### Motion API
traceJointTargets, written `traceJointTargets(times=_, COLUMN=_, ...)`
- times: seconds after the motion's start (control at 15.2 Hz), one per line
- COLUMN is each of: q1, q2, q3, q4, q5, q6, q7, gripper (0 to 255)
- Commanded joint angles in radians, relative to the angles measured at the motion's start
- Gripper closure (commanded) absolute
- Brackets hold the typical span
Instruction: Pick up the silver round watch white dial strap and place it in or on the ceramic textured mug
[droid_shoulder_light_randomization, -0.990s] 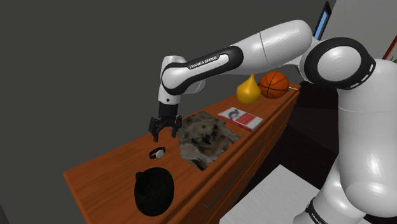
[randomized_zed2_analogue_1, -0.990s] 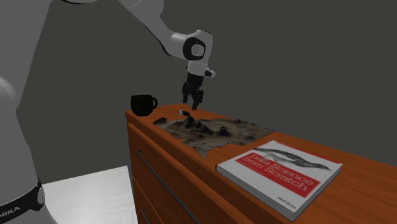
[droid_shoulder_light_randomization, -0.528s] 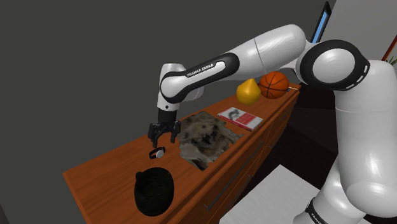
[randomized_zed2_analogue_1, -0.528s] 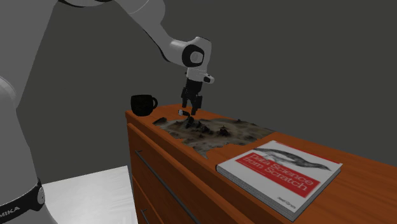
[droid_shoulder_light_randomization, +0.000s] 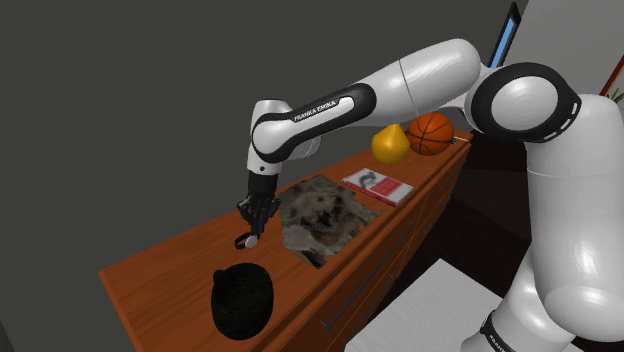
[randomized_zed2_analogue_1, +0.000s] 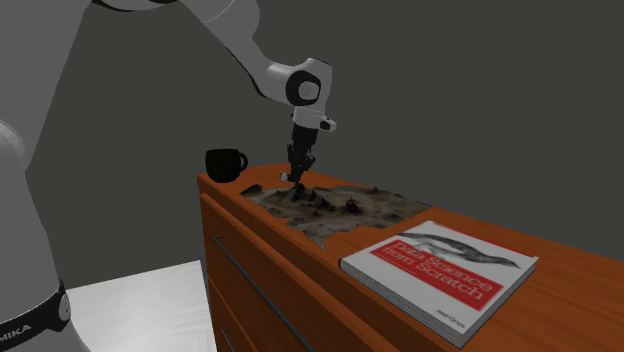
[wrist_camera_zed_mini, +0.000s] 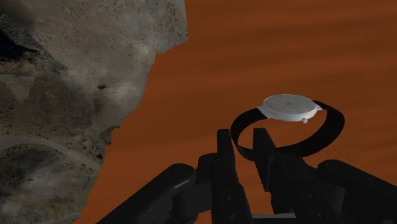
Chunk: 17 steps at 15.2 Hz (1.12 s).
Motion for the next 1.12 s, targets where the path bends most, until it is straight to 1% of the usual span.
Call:
traceJointTargets(times=0.0, q1=0.000, q2=0.000, q3=0.000, q4=0.000, q5=0.000, q6=0.000, q7=0.000, gripper=255)
traceJointTargets(times=0.4, q1=0.000, q2=0.000, q3=0.000, q4=0.000, q5=0.000, q6=0.000, q7=0.000, gripper=255)
traceJointTargets(times=1.06, q1=-0.005, q2=-0.054, q3=0.003, q4=0.059, q5=0.002, q6=-0.111, q7=0.019, gripper=255)
